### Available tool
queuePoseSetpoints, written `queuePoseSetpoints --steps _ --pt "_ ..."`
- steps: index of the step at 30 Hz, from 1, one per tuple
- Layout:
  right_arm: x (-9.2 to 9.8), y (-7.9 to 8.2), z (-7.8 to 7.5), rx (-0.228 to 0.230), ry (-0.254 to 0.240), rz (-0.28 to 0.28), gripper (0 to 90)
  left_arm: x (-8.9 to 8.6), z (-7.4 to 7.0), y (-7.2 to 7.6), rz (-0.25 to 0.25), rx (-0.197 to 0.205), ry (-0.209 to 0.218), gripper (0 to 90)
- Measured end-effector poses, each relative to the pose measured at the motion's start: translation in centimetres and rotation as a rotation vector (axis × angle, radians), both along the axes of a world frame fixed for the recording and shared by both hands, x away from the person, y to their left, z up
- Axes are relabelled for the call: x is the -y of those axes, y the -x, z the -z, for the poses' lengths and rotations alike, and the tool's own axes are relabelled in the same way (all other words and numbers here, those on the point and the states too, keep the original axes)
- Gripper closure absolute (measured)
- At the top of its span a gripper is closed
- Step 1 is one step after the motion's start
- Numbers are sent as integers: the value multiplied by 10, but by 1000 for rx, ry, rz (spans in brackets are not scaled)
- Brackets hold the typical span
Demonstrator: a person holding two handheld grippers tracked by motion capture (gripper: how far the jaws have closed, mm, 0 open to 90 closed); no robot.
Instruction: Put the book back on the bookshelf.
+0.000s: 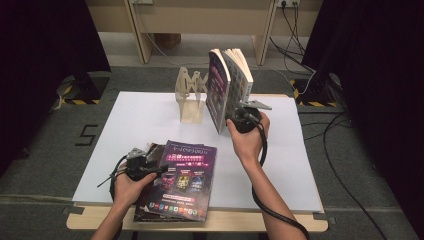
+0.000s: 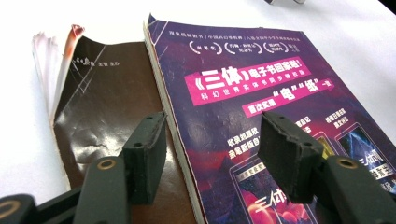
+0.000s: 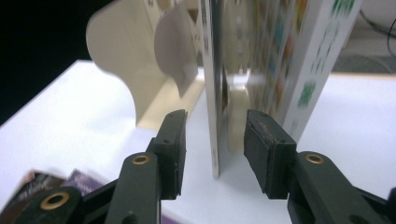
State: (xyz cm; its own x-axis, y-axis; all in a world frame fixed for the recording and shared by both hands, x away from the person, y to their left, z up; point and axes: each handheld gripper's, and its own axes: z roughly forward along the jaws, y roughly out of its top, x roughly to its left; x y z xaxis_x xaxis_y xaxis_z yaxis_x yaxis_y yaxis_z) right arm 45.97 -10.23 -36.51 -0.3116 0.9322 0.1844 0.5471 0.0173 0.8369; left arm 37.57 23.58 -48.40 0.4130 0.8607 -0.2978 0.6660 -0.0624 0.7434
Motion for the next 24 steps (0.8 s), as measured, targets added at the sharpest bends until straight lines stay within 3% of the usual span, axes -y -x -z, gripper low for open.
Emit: queuePoseSetpoints --steps 5,9,10,11,18,24 --pt "-1 4 20 -60 1 -24 595 0 2 0 -2 -13 -3 430" --pt "-6 6 43 -138 0 -55 595 -1 4 -1 -6 -28 -5 442" --pt "-9 6 54 -176 1 -74 594 0 5 -1 -7 -32 -2 447" --pt "-9 6 54 -176 1 -74 594 0 5 -1 -7 -36 0 447" --pt "-17 -1 84 -300 -12 -86 593 0 6 0 9 -45 -6 484" --pt "-23 -8 94 -340 -12 -99 590 2 5 1 23 -51 -15 504"
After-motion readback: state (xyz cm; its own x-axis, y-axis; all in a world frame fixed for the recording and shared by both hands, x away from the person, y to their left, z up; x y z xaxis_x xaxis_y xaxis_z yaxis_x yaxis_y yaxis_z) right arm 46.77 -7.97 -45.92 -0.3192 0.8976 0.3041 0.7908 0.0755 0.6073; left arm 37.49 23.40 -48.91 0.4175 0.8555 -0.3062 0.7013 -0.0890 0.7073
